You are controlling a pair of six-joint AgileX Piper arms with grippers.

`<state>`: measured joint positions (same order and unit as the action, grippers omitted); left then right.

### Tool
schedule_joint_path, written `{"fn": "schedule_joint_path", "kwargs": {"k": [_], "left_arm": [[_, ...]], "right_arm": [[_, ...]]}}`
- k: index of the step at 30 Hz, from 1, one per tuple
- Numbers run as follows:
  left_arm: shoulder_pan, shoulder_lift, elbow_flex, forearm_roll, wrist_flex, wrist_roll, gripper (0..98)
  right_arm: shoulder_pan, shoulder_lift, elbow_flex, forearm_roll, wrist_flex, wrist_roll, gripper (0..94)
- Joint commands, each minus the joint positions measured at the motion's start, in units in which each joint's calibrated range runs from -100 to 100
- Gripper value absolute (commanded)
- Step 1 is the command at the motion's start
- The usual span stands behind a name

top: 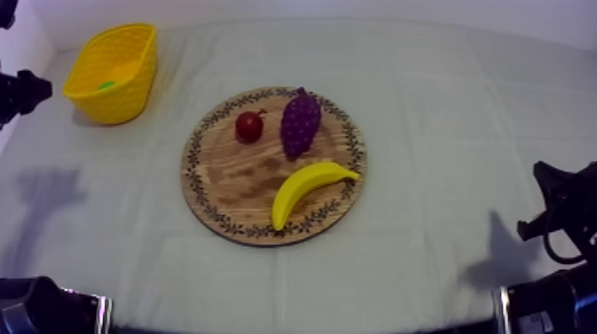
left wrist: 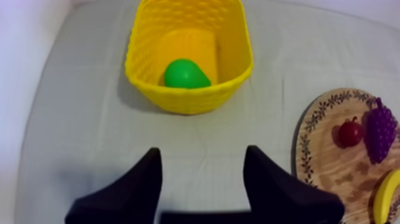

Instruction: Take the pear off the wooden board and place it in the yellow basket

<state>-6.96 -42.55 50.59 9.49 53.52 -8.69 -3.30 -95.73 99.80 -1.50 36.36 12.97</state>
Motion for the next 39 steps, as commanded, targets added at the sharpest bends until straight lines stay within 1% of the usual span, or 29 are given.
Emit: {"fn": "schedule_joint_path", "kwargs": {"k": [1,6,11,16,21,25,28,29,37,39], "left_arm": [[-0.02,-4.1,5.17,0.35,-2.28,-0.69,48.7],[-0.03,-11.96,13.4,0.81,-7.32,-1.91,44.4],[0.1,-19.58,21.84,0.91,-12.87,-1.96,38.2],[0.16,-27.17,28.76,0.65,-16.78,-0.42,31.4],[0.0,-34.29,35.25,0.38,-19.08,2.18,25.1],[-0.02,-39.67,40.61,-0.75,-19.82,5.53,18.4],[0.03,-43.55,44.13,-1.42,-19.97,7.37,14.7],[0.06,-44.83,45.01,-1.97,-19.7,8.14,13.7],[1.02,-52.98,45.56,-6.37,-13.2,11.83,10.9],[1.47,-55.04,45.13,-7.1,-11.15,12.43,10.6]], "right_arm": [[0.0,-0.03,-0.02,0.01,0.02,0.0,0.4],[0.0,-0.03,-0.02,0.01,0.02,0.0,0.4],[0.0,-0.03,-0.02,0.01,0.02,0.0,0.4],[0.0,-0.03,-0.02,0.01,0.02,0.0,0.4],[0.0,-0.03,-0.02,0.01,0.02,0.0,0.4],[0.0,-0.03,-0.02,0.01,0.02,0.0,0.4],[0.0,-0.03,-0.02,0.01,0.02,0.0,0.4],[0.0,-0.03,-0.02,0.01,0.02,0.0,0.4],[-0.07,-0.03,-0.02,0.01,0.02,0.0,0.4],[-0.07,-0.03,-0.02,0.01,0.02,0.0,0.4]]}}
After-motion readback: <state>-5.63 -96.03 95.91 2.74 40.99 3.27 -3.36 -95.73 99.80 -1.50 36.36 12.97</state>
